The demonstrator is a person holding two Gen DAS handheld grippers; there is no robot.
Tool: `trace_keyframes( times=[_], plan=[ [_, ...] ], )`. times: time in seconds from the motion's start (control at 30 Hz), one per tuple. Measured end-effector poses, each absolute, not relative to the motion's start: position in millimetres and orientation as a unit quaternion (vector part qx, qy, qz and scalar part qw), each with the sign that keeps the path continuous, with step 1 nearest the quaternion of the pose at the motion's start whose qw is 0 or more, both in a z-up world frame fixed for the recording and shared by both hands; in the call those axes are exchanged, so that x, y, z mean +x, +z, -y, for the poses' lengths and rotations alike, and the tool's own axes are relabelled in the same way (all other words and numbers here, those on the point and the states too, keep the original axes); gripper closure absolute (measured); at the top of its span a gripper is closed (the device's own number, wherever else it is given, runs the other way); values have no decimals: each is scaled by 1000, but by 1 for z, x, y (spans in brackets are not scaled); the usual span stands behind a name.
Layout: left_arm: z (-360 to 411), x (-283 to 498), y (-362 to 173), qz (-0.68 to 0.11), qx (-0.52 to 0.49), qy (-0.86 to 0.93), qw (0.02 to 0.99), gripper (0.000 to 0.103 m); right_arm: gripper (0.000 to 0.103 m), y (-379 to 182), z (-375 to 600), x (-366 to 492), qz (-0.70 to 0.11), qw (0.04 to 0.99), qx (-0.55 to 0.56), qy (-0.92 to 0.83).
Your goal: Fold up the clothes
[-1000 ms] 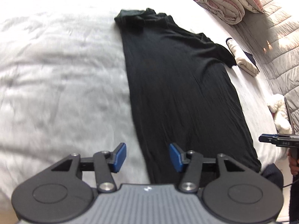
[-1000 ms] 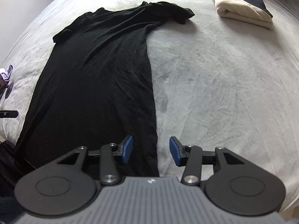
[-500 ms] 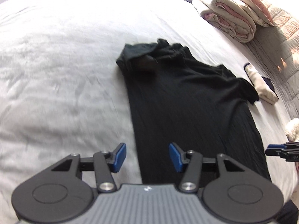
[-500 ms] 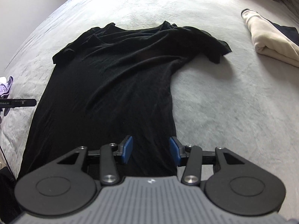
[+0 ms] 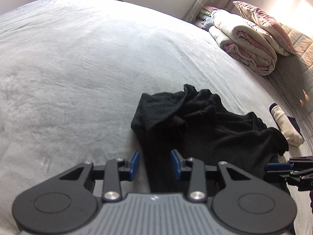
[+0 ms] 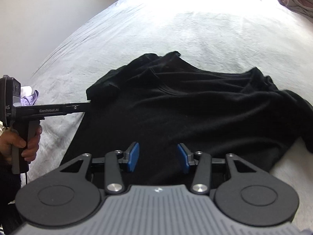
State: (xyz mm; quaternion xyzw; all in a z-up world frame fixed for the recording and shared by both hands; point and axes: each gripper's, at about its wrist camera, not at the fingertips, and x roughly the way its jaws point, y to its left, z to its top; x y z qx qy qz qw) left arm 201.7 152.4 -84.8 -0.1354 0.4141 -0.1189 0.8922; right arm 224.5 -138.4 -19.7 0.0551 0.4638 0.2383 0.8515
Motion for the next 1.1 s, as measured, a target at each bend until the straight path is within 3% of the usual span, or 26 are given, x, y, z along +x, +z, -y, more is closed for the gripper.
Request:
trace_keyframes(
  times=[0.2,0.37,0.7,0.8,0.9,0.97,1.1],
  plan=[
    [-156,236,-86,-412,-138,-119,893,91,64,-30,99,262,-454,845,60,277],
    [-159,257,-80,-401,-155,-123,895,93,75,-39,72,288,-448,842,51,297],
    [-191,253,-79,-387,-210,-92,893,97,79,-48,18,327,-439,834,40,332],
    [-202,247,-82,-381,-224,-93,892,94,79,-48,-1,339,-435,831,39,343],
    [-209,244,-85,-376,-239,-97,890,81,79,-47,-20,355,-433,832,40,345],
    [-213,242,-88,-371,-249,-96,890,66,79,-47,-33,368,-433,831,42,346],
    [-215,243,-95,-374,-255,-101,886,60,79,-38,-42,387,-416,842,47,339]
  ],
)
